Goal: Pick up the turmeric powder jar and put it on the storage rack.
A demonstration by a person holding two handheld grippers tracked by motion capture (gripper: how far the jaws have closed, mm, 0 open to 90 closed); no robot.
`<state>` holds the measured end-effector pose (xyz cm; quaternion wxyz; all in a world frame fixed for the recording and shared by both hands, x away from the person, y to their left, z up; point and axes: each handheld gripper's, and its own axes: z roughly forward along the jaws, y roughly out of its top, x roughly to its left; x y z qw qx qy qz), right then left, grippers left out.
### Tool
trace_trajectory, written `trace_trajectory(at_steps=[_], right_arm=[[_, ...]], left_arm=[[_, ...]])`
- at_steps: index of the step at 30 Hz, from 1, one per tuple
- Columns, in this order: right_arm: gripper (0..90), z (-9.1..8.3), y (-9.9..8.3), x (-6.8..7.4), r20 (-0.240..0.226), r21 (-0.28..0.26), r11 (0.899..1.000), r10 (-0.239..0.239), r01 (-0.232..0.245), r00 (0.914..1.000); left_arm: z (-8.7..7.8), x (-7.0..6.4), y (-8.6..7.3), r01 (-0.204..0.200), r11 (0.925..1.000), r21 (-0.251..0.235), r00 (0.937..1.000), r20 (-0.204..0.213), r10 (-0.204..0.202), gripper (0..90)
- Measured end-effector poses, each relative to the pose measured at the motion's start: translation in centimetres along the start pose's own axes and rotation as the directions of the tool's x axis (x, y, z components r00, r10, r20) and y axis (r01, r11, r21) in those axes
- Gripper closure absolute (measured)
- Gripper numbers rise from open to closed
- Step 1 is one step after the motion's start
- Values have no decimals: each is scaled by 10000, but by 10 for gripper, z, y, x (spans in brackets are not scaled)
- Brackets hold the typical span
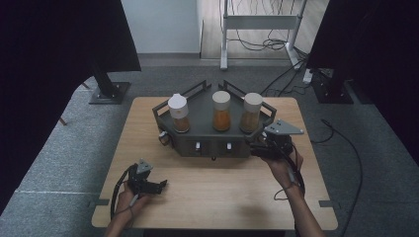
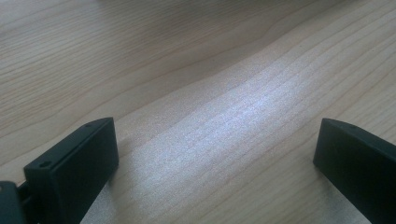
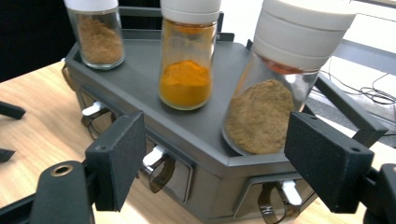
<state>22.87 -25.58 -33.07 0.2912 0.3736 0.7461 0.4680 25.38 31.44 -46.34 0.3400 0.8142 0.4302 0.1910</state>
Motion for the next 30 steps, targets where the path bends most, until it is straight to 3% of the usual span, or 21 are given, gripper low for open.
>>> trace_trajectory(at_steps=[19, 30], right_arm=[[207, 2, -25, 0, -364, 488, 9985, 283, -265, 9989], [207, 2, -34, 5, -485, 764, 9970, 173, -136, 9987]], left_arm=[[0, 0, 0, 5, 10000, 18, 10000, 13, -5, 0], [0, 0, 0, 10, 10000, -15, 10000, 2, -10, 0]])
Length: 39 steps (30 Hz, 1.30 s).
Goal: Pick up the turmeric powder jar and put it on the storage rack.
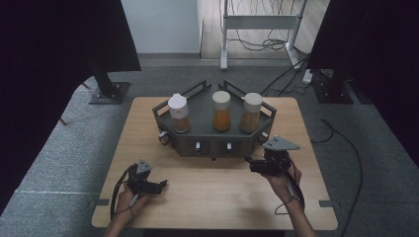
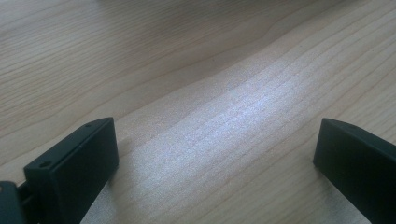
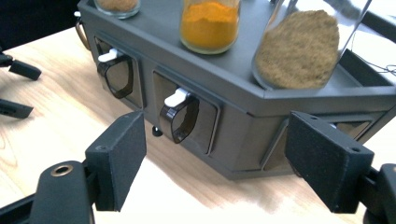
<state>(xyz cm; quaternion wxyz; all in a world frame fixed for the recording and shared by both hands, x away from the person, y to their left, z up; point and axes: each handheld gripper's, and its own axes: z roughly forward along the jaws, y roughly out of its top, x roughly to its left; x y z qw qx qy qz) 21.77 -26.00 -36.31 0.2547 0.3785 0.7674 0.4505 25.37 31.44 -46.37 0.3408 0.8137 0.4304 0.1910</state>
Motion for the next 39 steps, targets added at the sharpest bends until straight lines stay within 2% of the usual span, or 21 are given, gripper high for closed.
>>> trace_trajectory(at_steps=[14, 23, 39], right_arm=[[207, 3, -16, 3, -45, 382, 9993, 35, -33, 10000], [207, 7, -29, 2, -93, 598, 9976, 357, -351, 9993], [205, 14, -50, 3, -13, 932, 9937, 624, -620, 9980]], left_arm=[[0, 0, 0, -16, 10000, -1, 10000, -5, 16, 0], [0, 0, 0, -7, 10000, 0, 10000, -15, 7, 0], [0, 0, 0, -10, 10000, 0, 10000, -16, 10, 0]])
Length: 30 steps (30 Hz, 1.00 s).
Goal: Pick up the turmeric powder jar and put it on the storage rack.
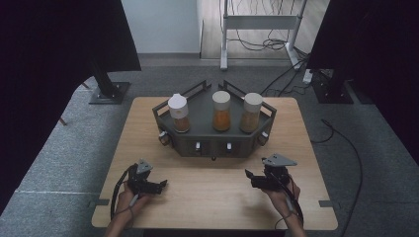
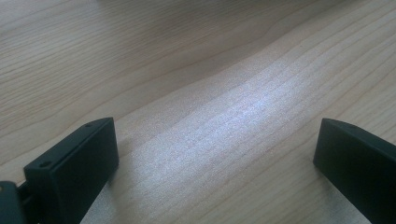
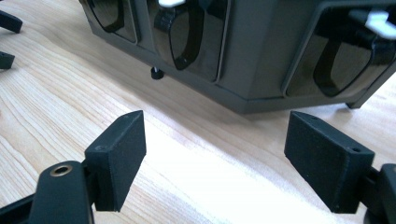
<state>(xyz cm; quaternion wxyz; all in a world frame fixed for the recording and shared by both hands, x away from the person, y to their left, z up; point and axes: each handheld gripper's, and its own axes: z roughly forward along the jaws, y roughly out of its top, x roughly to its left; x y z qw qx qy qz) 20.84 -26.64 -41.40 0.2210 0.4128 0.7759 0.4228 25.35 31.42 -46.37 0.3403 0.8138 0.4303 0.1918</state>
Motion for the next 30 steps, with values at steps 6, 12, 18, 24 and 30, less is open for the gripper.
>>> trace_trajectory(at_steps=[6, 12, 18, 24, 30], right_arm=[[203, 4, -9, 1, 128, 183, 9998, 51, -53, 9999], [199, 10, -19, 1, 187, 259, 9995, 156, -160, 9997], [194, 13, -26, 3, 282, 257, 9996, 128, -136, 9995], [195, 17, -34, 4, 433, 298, 9991, 296, -309, 9986], [195, 20, -41, 5, 627, 364, 9986, 351, -374, 9974]], left_arm=[[0, 0, 0, -1, 10000, 2, 10000, 0, 1, 0], [0, 0, 0, -1, 10000, 4, 10000, 1, 1, 0], [0, 0, 0, 1, 10000, 3, 10000, 0, -1, 0], [0, 0, 0, 1, 10000, 2, 10000, 0, -1, 0], [0, 0, 0, 2, 10000, 0, 10000, 0, -2, 0]])
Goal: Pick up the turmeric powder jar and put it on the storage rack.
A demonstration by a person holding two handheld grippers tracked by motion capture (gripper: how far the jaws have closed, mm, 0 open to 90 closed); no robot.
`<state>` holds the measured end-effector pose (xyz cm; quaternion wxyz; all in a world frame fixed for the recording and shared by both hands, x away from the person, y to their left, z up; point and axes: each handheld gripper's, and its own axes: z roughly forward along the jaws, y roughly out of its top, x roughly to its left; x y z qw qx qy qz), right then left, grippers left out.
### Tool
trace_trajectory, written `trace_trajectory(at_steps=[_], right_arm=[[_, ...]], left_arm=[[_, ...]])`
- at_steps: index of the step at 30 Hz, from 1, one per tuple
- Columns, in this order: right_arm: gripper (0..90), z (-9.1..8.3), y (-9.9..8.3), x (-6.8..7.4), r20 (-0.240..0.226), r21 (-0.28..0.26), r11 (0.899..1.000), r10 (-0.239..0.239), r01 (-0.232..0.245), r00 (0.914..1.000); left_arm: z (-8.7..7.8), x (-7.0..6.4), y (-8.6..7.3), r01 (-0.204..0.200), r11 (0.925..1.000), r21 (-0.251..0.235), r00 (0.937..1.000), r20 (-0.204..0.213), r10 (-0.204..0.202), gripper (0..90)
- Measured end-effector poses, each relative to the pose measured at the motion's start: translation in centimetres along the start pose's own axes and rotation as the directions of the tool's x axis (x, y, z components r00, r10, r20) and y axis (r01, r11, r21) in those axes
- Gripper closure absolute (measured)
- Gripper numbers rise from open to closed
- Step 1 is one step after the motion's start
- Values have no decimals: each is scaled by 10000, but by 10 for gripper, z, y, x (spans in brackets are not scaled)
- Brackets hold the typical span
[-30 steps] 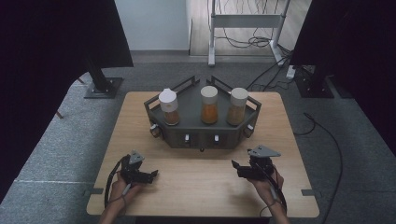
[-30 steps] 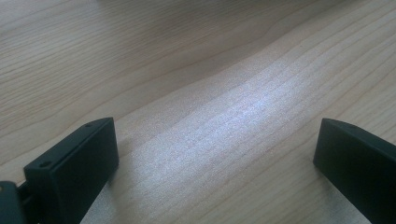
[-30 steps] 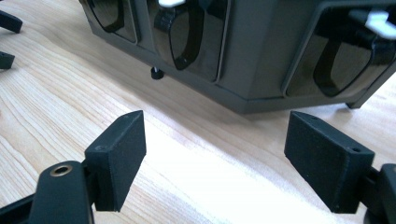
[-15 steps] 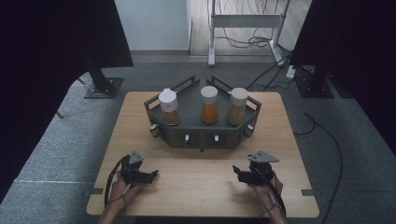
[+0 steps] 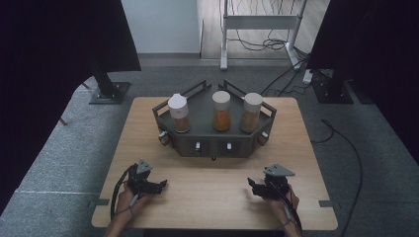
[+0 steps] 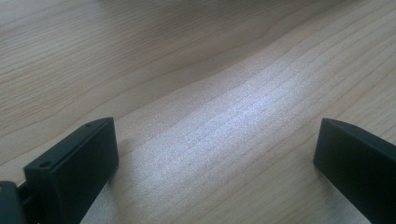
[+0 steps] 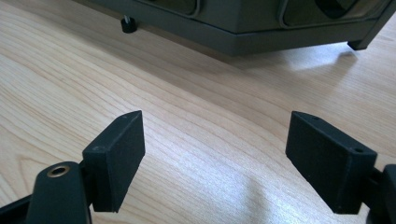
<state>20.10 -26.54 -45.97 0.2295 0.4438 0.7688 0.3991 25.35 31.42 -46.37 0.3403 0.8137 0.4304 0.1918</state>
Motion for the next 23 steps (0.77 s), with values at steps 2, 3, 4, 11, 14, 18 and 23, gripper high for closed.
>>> trace_trajectory(at_steps=[2, 3, 4, 11, 14, 18, 23], right_arm=[[194, 1, -2, 0, 69, 22, 10000, 10, -10, 10000], [194, 1, -2, 0, 88, 33, 10000, 17, -17, 10000], [194, 2, -3, 0, 107, 45, 10000, 30, -30, 9999], [191, 4, -8, -1, 214, 91, 9999, 107, -109, 9997], [190, 5, -9, -1, 216, 125, 9998, 140, -143, 9997], [188, 6, -9, 0, 207, 192, 9998, 91, -95, 9997], [187, 7, -9, -1, 191, 236, 9996, 126, -130, 9997]], left_arm=[[0, 0, 0, -2, 10000, 1, 10000, 0, 2, 0], [0, 0, 0, 1, 10000, 0, 10000, 0, -1, 0], [0, 0, 0, 0, 10000, 1, 10000, 0, 0, 0], [0, 0, 0, 1, 10000, -1, 10000, 1, -1, 0], [0, 0, 0, 2, 10000, -1, 10000, 0, -2, 0], [0, 0, 0, 3, 10000, -1, 10000, 1, -3, 0], [0, 0, 0, 1, 10000, -1, 10000, 0, -1, 0]])
